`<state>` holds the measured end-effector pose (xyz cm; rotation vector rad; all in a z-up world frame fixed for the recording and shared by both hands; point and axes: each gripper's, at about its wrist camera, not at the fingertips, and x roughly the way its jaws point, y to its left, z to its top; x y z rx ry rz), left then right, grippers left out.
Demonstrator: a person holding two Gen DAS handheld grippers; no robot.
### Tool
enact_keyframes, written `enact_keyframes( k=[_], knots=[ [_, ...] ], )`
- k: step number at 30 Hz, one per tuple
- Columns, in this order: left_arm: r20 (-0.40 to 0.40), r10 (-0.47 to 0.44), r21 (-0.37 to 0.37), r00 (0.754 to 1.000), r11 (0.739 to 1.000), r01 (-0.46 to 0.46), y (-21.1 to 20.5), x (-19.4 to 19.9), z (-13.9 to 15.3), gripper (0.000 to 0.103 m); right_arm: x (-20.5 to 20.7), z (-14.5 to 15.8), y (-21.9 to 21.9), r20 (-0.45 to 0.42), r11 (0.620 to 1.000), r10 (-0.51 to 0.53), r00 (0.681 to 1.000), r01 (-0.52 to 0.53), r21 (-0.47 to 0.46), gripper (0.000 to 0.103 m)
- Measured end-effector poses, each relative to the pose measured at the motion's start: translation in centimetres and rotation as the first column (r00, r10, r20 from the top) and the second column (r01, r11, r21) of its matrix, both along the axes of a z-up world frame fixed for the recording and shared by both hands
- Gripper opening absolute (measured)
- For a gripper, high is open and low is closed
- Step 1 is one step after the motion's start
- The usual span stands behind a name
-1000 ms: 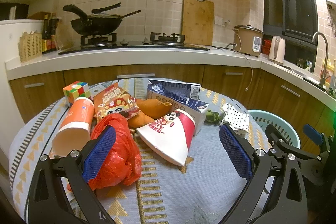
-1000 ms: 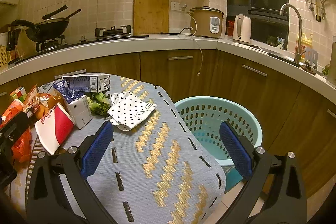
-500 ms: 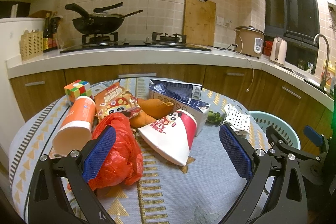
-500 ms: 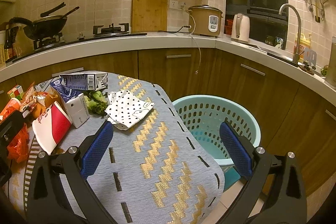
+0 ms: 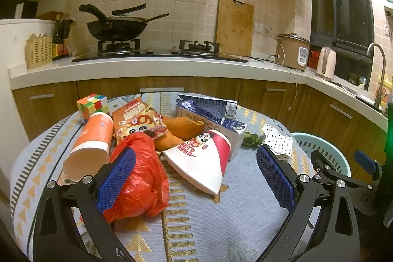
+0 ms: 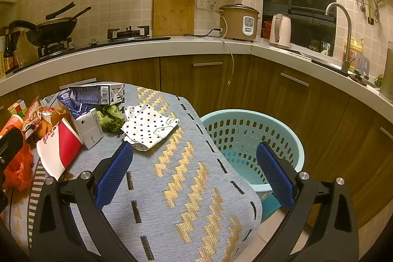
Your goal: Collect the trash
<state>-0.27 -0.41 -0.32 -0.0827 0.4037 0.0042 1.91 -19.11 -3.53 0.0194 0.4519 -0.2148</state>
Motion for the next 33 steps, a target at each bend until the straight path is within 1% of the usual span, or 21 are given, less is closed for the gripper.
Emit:
enact_keyframes(
  k=[9,11,12,13,14,16,18,19,20,21,24,26,27,30,33],
  knots=[
    [0.014,0.003,-0.001,1.000,1.000,-0.003,0.0,-0.3,0.1,0.096,0.0,0.0,0.1,0.001,1.000,0.000,1.000,0.000,-0.003,0.096],
    [0.026,0.004,-0.003,1.000,1.000,-0.004,0.0,-0.5,0.3,0.096,0.0,0.0,0.2,0.004,1.000,0.001,1.000,-0.001,-0.003,0.096],
    [0.034,0.002,-0.004,0.999,1.000,-0.002,-0.1,-0.7,0.4,0.096,-0.1,0.1,0.2,0.003,1.000,0.003,1.000,-0.003,-0.004,0.094],
    [0.044,-0.002,-0.008,0.999,1.000,0.002,0.0,-1.1,0.5,0.096,0.0,0.1,0.3,-0.001,1.000,0.010,1.000,-0.010,-0.009,0.091],
    [0.048,-0.002,-0.013,0.999,1.000,0.003,0.1,-1.5,0.6,0.096,0.1,0.2,0.5,-0.006,1.000,0.022,1.000,-0.022,-0.017,0.085],
    [0.037,-0.017,-0.036,0.999,0.999,0.018,0.8,-2.5,0.9,0.095,0.0,0.3,0.9,-0.012,0.999,0.042,0.999,-0.042,-0.027,0.080],
    [0.032,-0.017,-0.059,0.999,0.998,0.019,2.1,-3.5,1.4,0.095,-0.1,0.7,1.2,-0.020,0.997,0.076,0.997,-0.076,-0.013,0.064],
    [0.029,-0.005,-0.075,1.000,0.997,0.007,3.2,-4.1,1.8,0.095,-0.1,0.8,1.3,-0.027,0.995,0.095,0.995,-0.095,-0.001,0.060],
    [0.021,0.004,-0.088,1.000,0.996,-0.002,4.1,-4.3,2.1,0.095,-0.1,1.0,1.5,-0.032,0.993,0.115,0.993,-0.114,0.014,0.055],
    [0.007,0.016,-0.101,1.000,0.995,-0.016,5.3,-4.5,2.4,0.095,-0.1,1.2,1.6,-0.037,0.991,0.134,0.990,-0.133,0.027,0.054],
    [-0.064,0.061,-0.147,0.996,0.987,-0.070,9.5,-4.3,3.2,0.095,0.0,1.9,2.6,-0.057,0.979,0.199,0.978,-0.196,0.052,0.054],
    [-0.118,0.044,-0.177,0.992,0.982,-0.065,11.6,-3.8,3.1,0.094,0.0,2.4,3.9,-0.070,0.966,0.259,0.963,-0.256,0.048,0.054],
    [-0.131,0.039,-0.185,0.991,0.981,-0.063,12.3,-3.7,2.9,0.094,0.0,2.5,4.4,-0.073,0.959,0.281,0.957,-0.278,0.044,0.054],
    [-0.207,-0.009,-0.191,0.978,0.981,-0.031,13.0,-2.6,2.0,0.094,0.2,2.9,5.9,-0.076,0.941,0.339,0.938,-0.337,0.039,0.054],
    [-0.248,-0.058,-0.193,0.967,0.981,0.010,12.2,-1.5,1.1,0.094,1.0,3.3,6.2,-0.099,0.923,0.385,0.918,-0.379,0.068,0.054]
  ],
)
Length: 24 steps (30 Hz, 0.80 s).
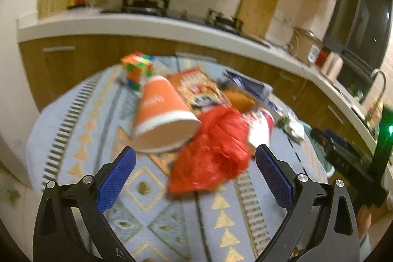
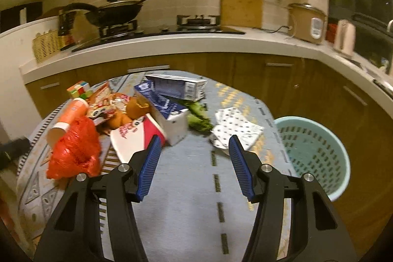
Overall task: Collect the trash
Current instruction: 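Grasp the red plastic bag with the left gripper while the right gripper grasps the polka-dot paper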
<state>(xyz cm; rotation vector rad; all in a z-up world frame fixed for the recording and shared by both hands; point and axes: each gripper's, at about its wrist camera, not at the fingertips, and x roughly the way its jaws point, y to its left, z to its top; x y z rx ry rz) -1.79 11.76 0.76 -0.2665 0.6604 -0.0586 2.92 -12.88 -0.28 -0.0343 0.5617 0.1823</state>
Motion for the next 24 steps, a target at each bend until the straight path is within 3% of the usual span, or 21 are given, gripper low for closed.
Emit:
enact_keyframes(
  k=[5,10,13,21,24],
  knots=[
    [-0.077,-0.031,0.067,0.997,0.997,0.036,-2.4,2.7,-1.4,0.094,1.4,0.3,-0.6,-0.041,1.000,0.028,0.999,-0.027,0.003,0.061],
    [-0.154,-0.020,0.127,0.988,0.991,0.040,-4.0,4.7,-3.2,0.086,2.6,0.3,-3.0,-0.040,0.999,-0.037,0.998,0.036,-0.024,0.069],
    [-0.179,-0.013,0.142,0.984,0.989,0.039,-4.4,5.3,-3.7,0.078,4.1,-0.4,-4.9,-0.087,0.998,-0.064,0.994,0.063,-0.008,0.069],
    [-0.165,0.015,0.184,0.986,0.983,0.016,-5.5,5.2,-4.2,0.038,7.6,-2.3,-6.6,-0.171,0.998,-0.053,0.984,0.055,0.008,0.073],
    [-0.137,0.017,0.188,0.990,0.982,0.009,-6.0,4.4,-3.8,0.035,9.2,-2.9,-7.1,-0.211,0.998,-0.044,0.976,0.054,0.039,0.073]
  ],
)
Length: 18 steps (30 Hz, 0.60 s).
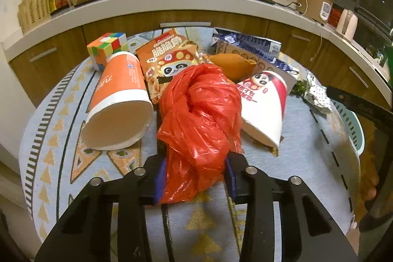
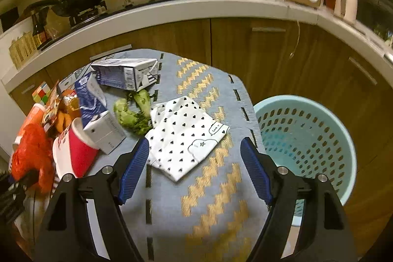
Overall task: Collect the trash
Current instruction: 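Grasp the red plastic bag with the left gripper while the right gripper grasps the polka-dot paper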
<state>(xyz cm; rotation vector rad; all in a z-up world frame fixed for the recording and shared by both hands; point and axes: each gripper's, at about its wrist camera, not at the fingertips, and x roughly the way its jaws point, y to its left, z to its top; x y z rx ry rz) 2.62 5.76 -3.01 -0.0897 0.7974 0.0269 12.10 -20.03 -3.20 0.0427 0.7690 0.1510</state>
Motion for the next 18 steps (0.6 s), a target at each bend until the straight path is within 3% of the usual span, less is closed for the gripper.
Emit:
enact_keyframes(
  k=[5,10,15,18],
  knots=[
    [0.035,-0.015,-0.015,0.999,1.000,0.015,-1.2,-1.0,0.7,0.034,0.8,-0.9,0.1,-0.057,0.998,0.045,0.997,-0.043,0.039,0.073],
    [0.048,-0.040,-0.007,0.998,0.999,0.040,-3.0,-1.2,1.1,0.034,1.0,-0.9,2.0,-0.061,0.996,0.086,0.994,-0.086,-0.001,0.073],
    [0.054,-0.059,0.013,0.997,0.998,0.059,-4.2,-1.4,1.4,0.034,2.4,-2.3,3.4,-0.140,0.991,0.101,0.985,-0.111,-0.069,0.073],
    [0.056,-0.063,0.007,0.996,0.998,0.063,-4.3,-1.3,1.4,0.034,2.5,-2.4,3.8,-0.138,0.990,0.093,0.986,-0.107,-0.094,0.071]
  ],
)
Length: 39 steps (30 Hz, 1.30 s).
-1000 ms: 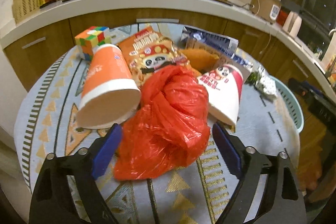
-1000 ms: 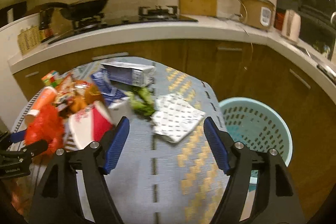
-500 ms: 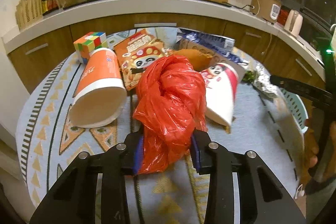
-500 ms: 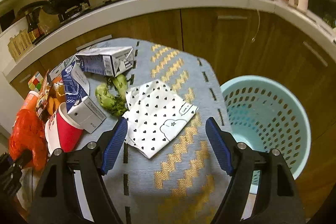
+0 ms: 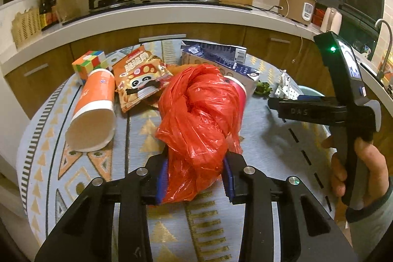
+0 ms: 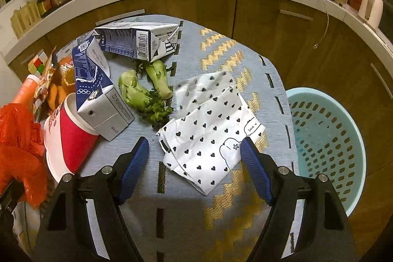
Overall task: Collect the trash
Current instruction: 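Carry both items over the blue basket and open both grippers to drop them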
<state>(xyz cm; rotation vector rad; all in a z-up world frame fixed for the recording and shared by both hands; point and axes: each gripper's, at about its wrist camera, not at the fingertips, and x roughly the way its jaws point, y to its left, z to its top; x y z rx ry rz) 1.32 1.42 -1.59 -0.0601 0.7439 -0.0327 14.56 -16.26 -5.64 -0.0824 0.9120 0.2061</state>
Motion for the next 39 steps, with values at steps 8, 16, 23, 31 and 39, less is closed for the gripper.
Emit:
enact_keyframes(
  k=[8,16,23,31,39],
  knots=[
    [0.021,-0.017,0.008,1.000,1.000,0.016,-1.4,0.0,0.9,0.034,-1.1,1.2,-2.5,0.047,0.996,-0.023,0.999,0.018,0.091,0.016],
    [0.078,-0.097,0.032,0.992,0.995,0.094,-5.5,1.2,3.7,0.033,-2.8,4.2,-6.2,0.131,0.990,-0.056,0.990,0.039,0.133,0.007],
    [0.119,-0.223,0.021,0.968,0.975,0.222,-11.3,4.4,5.8,0.033,-4.1,6.0,-11.9,0.186,0.980,-0.153,0.970,0.125,0.154,0.007],
    [0.083,-0.332,-0.029,0.939,0.942,0.336,-18.3,9.0,4.9,0.033,-4.0,4.9,-19.2,0.135,0.949,-0.285,0.949,0.260,0.181,0.007],
    [-0.019,-0.392,-0.067,0.920,0.918,0.390,-23.0,12.5,1.2,0.034,-3.2,0.8,-23.3,0.004,0.919,-0.349,0.937,0.341,0.196,0.007]
  ],
)
